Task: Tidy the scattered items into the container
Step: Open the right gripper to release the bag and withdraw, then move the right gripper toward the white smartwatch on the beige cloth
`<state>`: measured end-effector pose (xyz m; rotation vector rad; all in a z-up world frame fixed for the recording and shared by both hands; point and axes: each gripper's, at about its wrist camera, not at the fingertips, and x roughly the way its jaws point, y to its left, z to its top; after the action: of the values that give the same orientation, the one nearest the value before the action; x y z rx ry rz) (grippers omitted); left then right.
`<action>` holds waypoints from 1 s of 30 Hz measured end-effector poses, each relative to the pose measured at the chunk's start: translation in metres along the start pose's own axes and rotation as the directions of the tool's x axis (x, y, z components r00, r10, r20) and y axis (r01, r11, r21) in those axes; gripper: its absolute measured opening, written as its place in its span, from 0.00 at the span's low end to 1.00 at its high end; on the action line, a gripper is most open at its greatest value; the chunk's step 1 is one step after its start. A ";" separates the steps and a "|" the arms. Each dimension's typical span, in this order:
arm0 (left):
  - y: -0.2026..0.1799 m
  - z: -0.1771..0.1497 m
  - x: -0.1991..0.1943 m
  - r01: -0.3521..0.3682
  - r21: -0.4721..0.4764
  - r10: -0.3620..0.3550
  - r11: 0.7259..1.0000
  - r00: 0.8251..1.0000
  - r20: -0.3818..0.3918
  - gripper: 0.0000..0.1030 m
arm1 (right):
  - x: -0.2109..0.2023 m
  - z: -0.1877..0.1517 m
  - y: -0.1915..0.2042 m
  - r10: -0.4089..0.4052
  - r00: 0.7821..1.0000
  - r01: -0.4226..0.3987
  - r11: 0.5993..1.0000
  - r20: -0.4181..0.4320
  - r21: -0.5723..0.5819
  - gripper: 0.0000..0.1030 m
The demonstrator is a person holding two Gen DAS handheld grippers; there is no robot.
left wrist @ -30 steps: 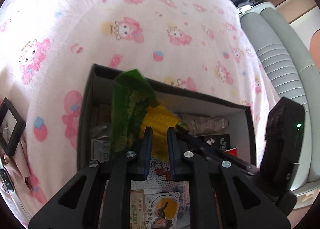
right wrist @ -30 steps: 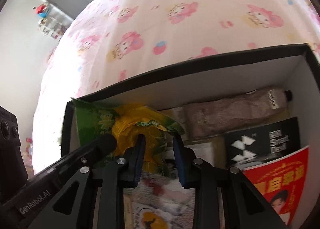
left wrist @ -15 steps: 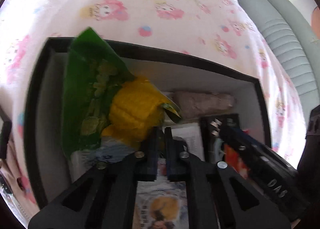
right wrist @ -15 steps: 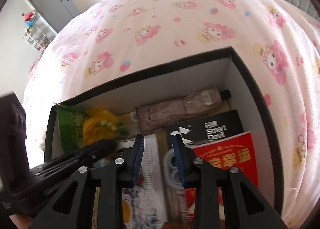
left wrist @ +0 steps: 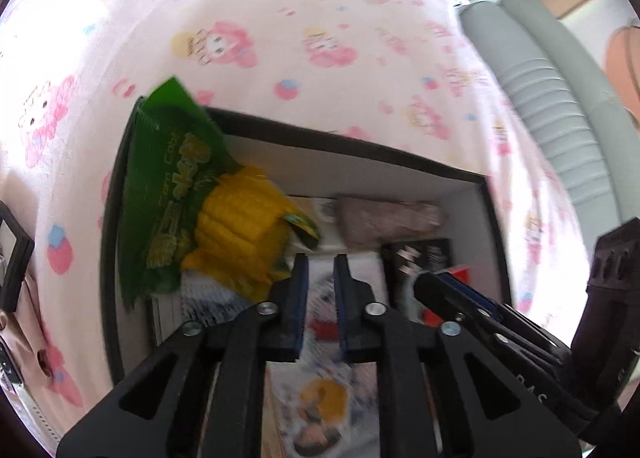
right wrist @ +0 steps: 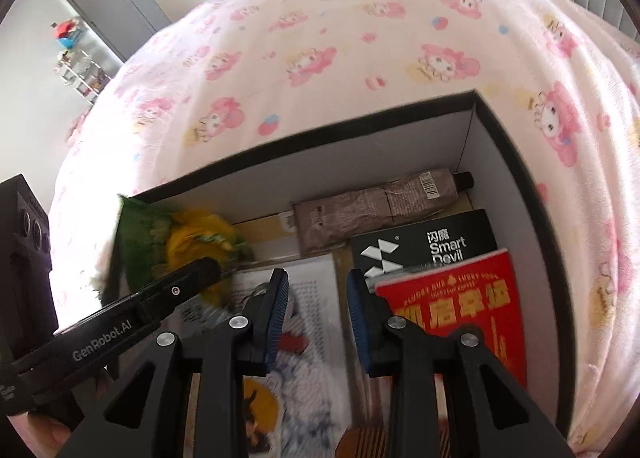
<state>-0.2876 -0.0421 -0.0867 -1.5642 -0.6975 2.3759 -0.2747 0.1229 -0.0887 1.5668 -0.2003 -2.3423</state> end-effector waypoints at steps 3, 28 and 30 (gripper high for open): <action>-0.016 -0.024 -0.024 0.041 0.047 -0.043 0.998 0.999 0.029 0.19 | -0.028 -0.014 0.008 -0.010 0.999 0.011 0.999 0.051 -0.035 0.29; -0.010 -0.191 -0.152 -0.064 0.139 0.054 0.988 0.996 0.075 0.28 | -0.112 -0.163 0.110 0.194 0.978 -0.177 0.966 0.081 -0.188 0.30; 0.000 -0.195 -0.157 -0.098 0.113 0.090 0.989 0.993 0.078 0.30 | -0.107 -0.170 0.132 0.209 0.976 -0.188 0.953 0.066 -0.237 0.31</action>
<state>-0.0454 -0.0562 -0.0236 -1.5006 -0.4992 2.5036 -0.0571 0.0439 -0.0234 1.2707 -0.0973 -2.1932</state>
